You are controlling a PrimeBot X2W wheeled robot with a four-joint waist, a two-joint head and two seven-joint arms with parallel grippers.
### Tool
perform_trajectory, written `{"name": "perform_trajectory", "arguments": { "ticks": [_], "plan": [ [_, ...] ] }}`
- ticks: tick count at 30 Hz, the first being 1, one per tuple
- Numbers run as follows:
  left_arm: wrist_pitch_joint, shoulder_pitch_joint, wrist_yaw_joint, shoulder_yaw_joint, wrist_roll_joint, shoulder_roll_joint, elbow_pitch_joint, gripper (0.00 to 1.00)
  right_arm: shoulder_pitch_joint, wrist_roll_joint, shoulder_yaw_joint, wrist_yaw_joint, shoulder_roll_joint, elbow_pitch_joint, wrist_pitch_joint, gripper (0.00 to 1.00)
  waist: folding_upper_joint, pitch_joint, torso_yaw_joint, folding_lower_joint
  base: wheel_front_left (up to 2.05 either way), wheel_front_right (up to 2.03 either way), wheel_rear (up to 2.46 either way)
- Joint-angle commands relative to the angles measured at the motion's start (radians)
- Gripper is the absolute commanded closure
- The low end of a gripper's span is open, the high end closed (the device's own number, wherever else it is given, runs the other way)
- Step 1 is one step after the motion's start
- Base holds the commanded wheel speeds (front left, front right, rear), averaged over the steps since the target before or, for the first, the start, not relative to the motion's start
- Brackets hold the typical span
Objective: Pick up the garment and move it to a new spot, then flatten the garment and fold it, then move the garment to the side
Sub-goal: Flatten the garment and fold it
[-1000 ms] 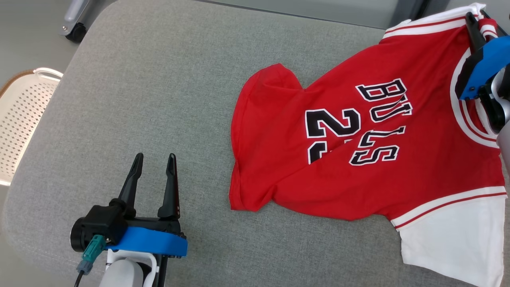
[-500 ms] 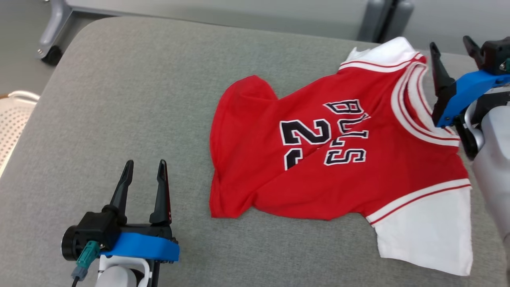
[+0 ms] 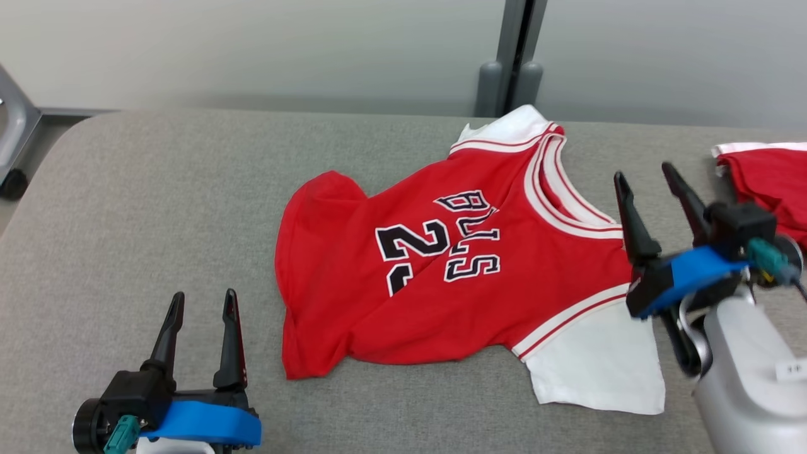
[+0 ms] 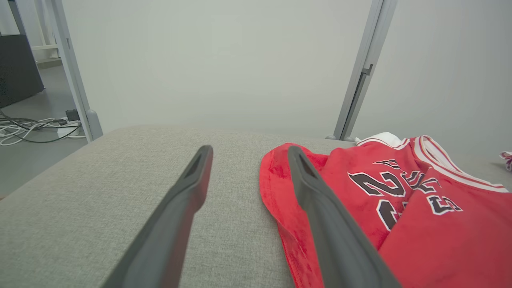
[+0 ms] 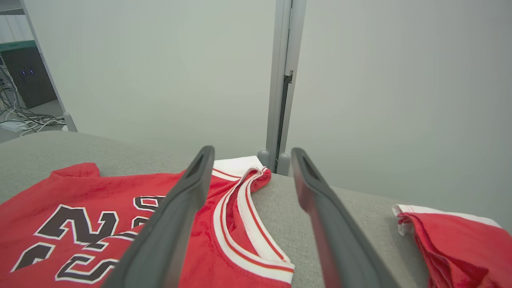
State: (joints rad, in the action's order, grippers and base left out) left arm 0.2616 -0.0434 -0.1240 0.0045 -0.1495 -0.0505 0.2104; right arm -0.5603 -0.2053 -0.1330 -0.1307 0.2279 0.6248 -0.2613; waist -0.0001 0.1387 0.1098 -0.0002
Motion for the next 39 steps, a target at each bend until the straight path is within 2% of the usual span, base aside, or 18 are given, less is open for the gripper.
{"name": "perform_trajectory", "arguments": {
  "ticks": [1, 12, 20, 25, 39],
  "plan": [
    [0.005, 0.014, -0.004, 0.006, 0.006, 0.0, -0.002, 0.0, 0.065, -0.005, 0.016, 0.0, -0.012, -0.044, -0.005, 0.0, 0.0001, -0.031, -0.027, 0.0002, 0.0, 0.0, 0.0],
    [0.005, 0.058, -0.007, 0.012, 0.017, 0.0, -0.004, 0.0, 0.434, 0.023, 0.149, 0.0, -0.102, -0.331, -0.005, 0.0, 0.0001, -0.068, -0.036, 0.0002, 0.0, 0.0, 0.0],
    [0.005, 0.074, -0.008, 0.012, 0.025, 0.0, 0.0, 0.0, 0.592, 0.07, 0.136, 0.0, -0.164, -0.476, 0.002, 0.0, 0.0001, -0.08, -0.045, 0.0002, 0.0, 0.0, 0.0],
    [0.005, 0.065, -0.008, 0.009, 0.027, 0.0, 0.013, 0.0, 0.635, 0.081, 0.125, 0.0, -0.175, -0.507, 0.018, 0.0, 0.0001, -0.082, -0.044, 0.0002, 0.0, 0.0, 0.0],
    [0.005, 0.063, -0.007, 0.005, 0.024, 0.0, 0.021, 0.0, 0.618, 0.098, 0.138, 0.0, -0.177, -0.499, 0.048, 0.0, 0.0001, -0.084, -0.035, 0.0002, 0.0, 0.0, 0.0]
  ]
}}
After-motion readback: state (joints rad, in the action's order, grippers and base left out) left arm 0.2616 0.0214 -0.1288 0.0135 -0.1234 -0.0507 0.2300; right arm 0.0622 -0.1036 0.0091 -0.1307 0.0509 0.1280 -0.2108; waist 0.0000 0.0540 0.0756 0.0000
